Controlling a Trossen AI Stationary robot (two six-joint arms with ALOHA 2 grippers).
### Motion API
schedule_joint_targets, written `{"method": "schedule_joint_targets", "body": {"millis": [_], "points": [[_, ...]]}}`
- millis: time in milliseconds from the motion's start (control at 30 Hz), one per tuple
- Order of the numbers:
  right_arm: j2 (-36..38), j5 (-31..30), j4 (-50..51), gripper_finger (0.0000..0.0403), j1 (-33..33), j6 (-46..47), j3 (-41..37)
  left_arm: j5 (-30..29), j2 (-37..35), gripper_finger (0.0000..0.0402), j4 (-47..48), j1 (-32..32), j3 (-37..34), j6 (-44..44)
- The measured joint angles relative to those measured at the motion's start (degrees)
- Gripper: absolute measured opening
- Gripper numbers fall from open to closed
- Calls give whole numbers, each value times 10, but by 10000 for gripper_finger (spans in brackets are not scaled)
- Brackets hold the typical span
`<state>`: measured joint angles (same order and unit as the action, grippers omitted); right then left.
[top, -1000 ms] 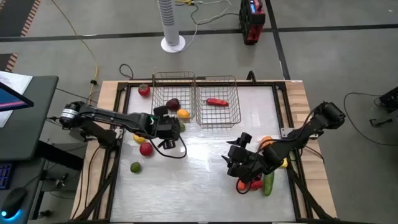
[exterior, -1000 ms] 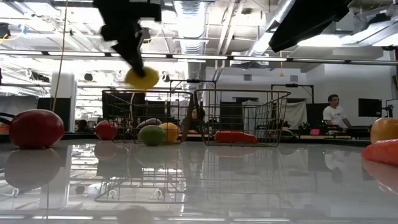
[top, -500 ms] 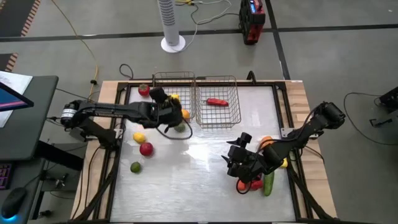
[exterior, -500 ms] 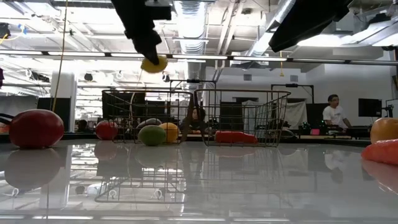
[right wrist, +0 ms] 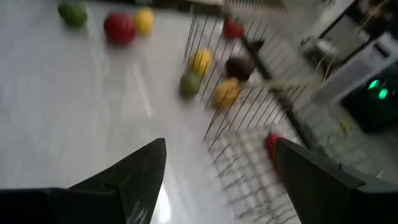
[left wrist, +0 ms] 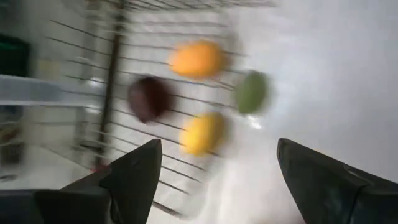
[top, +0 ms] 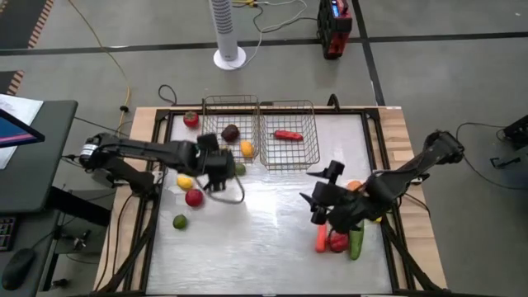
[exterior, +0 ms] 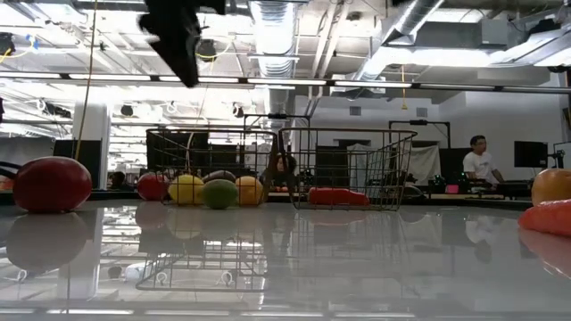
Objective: Sort produce into baskets
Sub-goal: Put the bottom tomato into the left wire basket
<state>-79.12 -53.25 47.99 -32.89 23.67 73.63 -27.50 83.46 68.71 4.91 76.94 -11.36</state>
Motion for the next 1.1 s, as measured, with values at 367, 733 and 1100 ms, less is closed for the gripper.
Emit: {"method": "schedule_joint_targets", "body": {"millis": [367, 733, 1100], "points": [[33, -78, 1, 324, -18, -28, 0, 110, 10, 294, 89, 192, -3, -256], [20, -81, -10, 324, -15, -27, 0, 31, 10, 304, 151, 252, -4, -428], [20, -81, -19, 324, -24, -26, 0, 45, 10, 328, 110, 243, -95, -419]]}}
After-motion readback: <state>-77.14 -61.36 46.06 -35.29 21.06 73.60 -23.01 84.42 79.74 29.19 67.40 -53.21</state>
